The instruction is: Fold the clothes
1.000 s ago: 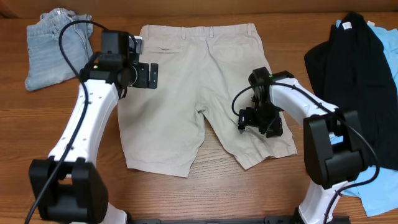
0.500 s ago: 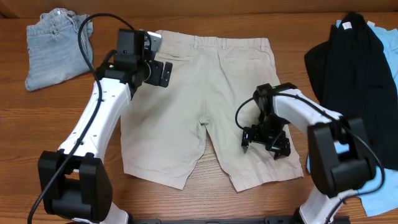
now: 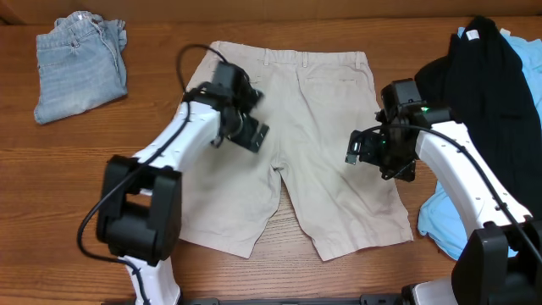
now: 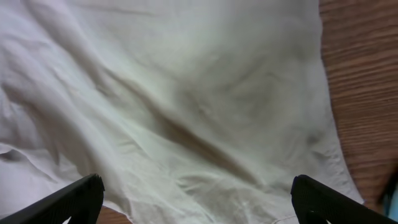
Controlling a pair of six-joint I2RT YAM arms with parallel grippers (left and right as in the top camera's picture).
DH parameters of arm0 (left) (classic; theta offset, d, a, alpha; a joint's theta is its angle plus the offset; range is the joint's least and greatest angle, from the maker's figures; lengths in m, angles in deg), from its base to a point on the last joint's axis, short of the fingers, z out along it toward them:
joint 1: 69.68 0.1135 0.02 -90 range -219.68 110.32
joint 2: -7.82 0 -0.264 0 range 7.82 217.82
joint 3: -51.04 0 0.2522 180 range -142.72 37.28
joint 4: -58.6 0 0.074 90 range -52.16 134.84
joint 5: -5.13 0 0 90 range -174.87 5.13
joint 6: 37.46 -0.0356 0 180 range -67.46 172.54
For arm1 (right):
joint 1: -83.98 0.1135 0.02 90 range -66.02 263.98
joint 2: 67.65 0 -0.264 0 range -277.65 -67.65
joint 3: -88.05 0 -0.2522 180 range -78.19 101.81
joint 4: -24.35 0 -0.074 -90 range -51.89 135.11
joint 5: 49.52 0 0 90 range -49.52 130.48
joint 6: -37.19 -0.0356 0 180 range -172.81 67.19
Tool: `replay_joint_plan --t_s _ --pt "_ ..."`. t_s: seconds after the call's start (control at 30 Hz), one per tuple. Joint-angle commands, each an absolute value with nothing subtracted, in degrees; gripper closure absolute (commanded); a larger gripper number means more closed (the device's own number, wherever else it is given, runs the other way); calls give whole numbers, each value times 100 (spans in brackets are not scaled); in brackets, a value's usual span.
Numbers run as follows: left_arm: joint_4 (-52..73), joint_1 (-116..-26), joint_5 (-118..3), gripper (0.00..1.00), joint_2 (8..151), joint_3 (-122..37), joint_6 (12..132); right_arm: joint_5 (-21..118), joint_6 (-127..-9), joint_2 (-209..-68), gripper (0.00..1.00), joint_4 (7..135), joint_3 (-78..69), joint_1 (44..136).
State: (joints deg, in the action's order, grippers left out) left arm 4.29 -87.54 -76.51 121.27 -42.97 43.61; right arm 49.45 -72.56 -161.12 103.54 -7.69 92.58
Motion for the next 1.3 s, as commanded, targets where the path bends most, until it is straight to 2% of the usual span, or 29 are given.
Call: replay_joint_plan --t_s 0.0,0.13,0.3,0.57,0.87,1.03,1.07,1.27 --pt "-244 -8759 -7535 0 12179 -4369 5403 4908 -7092 -16044 0 10295 -632 9171" --pt "-1197 -8733 -7535 0 12173 -4367 6151 4866 -7037 -16044 0 10245 -632 9171" --pt "-1954 -8733 -7535 0 12179 -4264 6396 4821 -7037 -16044 0 10168 -634 9173" --pt "-1416 -8654 -7685 0 12184 -3353 6461 4757 -7037 -16044 0 10050 -634 9173" --pt "-1031 -7983 -8717 0 12184 -3174 6411 4692 -7039 -16044 0 9926 -634 9173" --pt "-37 -7342 -9003 0 12184 -3174 5810 4648 -7039 -16044 0 9827 -634 9173" --pt "617 -7115 -9041 0 12184 -3174 5583 4648 -7039 -16044 0 9742 -634 9173" --pt "2542 -6818 -9019 0 12184 -3392 5375 4648 -7037 -16112 0 8796 -634 9173"
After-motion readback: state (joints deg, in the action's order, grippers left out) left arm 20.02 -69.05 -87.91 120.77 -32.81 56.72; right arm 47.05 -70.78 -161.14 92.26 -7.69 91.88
